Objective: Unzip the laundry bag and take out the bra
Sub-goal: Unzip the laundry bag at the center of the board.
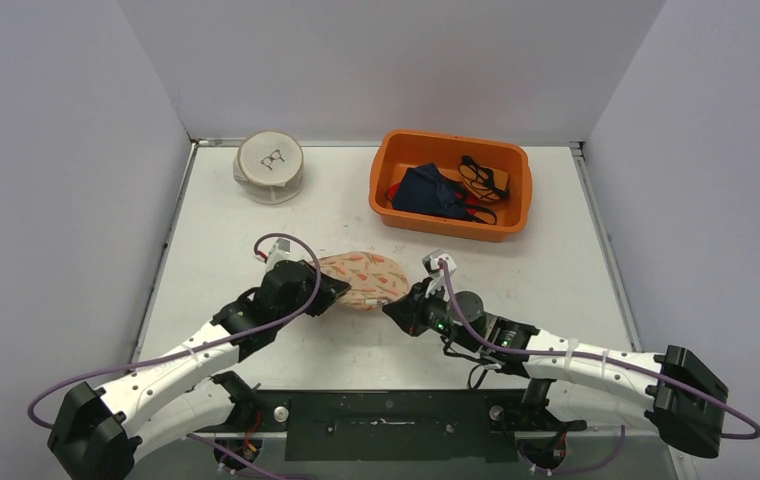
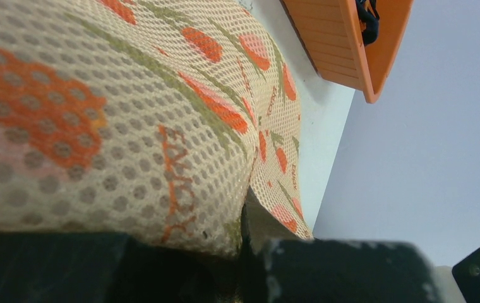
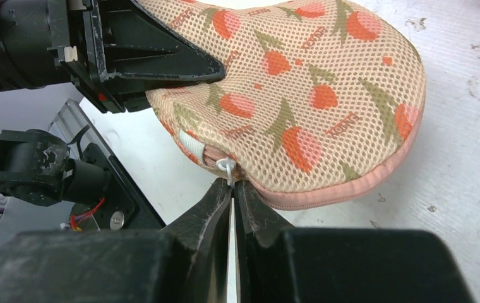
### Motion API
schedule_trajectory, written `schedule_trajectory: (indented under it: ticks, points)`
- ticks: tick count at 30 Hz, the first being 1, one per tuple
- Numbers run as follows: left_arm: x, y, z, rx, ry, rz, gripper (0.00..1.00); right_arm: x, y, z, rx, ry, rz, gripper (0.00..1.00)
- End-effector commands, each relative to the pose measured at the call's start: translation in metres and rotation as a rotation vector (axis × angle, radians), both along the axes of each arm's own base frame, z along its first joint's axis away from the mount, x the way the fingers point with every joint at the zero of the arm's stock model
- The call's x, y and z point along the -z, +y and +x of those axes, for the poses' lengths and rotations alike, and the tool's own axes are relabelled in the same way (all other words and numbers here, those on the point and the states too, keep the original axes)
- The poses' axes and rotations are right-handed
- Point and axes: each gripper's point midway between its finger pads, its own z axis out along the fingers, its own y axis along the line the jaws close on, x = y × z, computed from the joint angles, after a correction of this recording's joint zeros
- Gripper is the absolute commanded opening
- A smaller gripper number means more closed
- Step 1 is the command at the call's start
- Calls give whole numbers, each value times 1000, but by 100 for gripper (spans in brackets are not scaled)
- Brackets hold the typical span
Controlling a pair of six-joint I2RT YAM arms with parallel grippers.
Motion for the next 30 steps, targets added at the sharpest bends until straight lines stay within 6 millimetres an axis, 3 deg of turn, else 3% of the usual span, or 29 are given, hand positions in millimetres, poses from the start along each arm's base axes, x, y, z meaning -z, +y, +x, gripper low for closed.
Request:
schedule_trajectory:
  ticks: [1, 8, 18, 21, 27, 30]
  points:
    - [-13, -8, 9, 65, -82, -16, 0, 8, -26, 11, 102, -29, -61, 5]
    - [-8, -7, 15, 63, -79, -24, 0, 12, -38, 4, 101, -21, -84, 5]
    - [-23, -21, 19, 148, -165, -52, 3, 14, -45, 2, 115, -20, -83, 5]
    - [-25, -32, 20, 206, -184, -60, 22, 13, -47, 1, 114, -24, -72, 5]
    - [-22, -50, 16, 308, -173, -80, 82, 17, -44, 0, 109, -9, -68, 5]
    - [-15, -43, 5, 306, -143, -72, 92, 19, -39, -1, 97, -1, -62, 5]
